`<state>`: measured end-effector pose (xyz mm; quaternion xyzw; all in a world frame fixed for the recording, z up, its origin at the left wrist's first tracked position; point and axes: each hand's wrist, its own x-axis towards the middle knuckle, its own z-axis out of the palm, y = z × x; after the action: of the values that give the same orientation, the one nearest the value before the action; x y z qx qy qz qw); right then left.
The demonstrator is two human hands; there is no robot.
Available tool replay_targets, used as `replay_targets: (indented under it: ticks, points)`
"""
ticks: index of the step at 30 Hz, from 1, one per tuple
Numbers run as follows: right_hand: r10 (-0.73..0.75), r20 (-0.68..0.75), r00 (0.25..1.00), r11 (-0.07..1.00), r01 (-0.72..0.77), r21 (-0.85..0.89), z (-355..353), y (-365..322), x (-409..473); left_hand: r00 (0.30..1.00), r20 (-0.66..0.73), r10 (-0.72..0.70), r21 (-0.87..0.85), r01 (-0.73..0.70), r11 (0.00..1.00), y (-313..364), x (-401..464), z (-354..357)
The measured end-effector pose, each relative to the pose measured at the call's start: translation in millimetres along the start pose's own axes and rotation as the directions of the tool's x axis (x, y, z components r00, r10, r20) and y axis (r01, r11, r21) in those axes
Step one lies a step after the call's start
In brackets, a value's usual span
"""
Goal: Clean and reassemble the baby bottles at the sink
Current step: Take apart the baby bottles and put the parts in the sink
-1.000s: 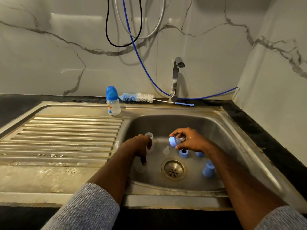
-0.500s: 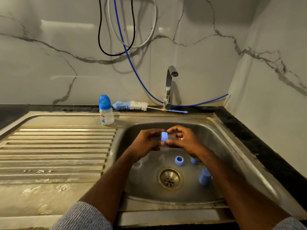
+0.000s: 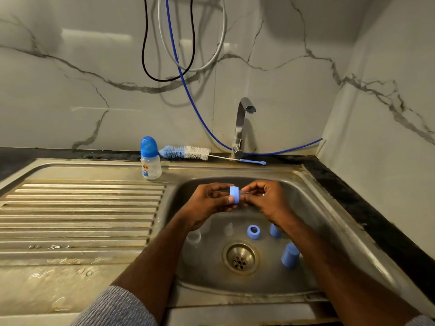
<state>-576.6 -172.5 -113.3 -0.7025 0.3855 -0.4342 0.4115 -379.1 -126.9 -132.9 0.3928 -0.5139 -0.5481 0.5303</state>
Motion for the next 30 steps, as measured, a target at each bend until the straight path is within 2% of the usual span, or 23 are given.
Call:
replay_targets:
  ticks: [5,9,15,19,22,27,30]
  points:
    - [-0.07,-0.093,0.993,0.994,0.062,-0.085,8,0,1,1.0,-0.001,0.01,-0.005,-0.01,1.0,3,1,4]
    - [-0.145,-0.046,0.988,0.976,0.136,-0.168,8,-3,-1,1.0,0.02,0.013,-0.012,-0.013,1.0,6,-1,3]
    - [-0.087,0.046,0.995,0.977,0.094,-0.192,2,-2,-2,1.0,0.015,-0.015,0.027,0.015,1.0,1,-4,-2]
    - [0.065,0.109,0.992,0.998,-0.062,-0.027,-1,-1,-5,1.0,-0.002,-0.018,0.057,0.018,0.998,-3,-2,-5]
    - [0.161,0.104,0.981,0.983,-0.17,0.074,3,-2,-6,1.0,-0.007,-0.029,0.066,0.029,0.997,-5,-2,-7]
    - [0.174,0.07,0.982,0.984,-0.176,0.022,7,-3,-7,1.0,0.007,-0.017,0.131,0.016,0.991,-5,-1,-3]
    - [0.231,0.013,0.973,0.953,-0.229,0.198,6,-4,-7,1.0,-0.003,0.004,0.072,-0.003,0.997,0,0,2]
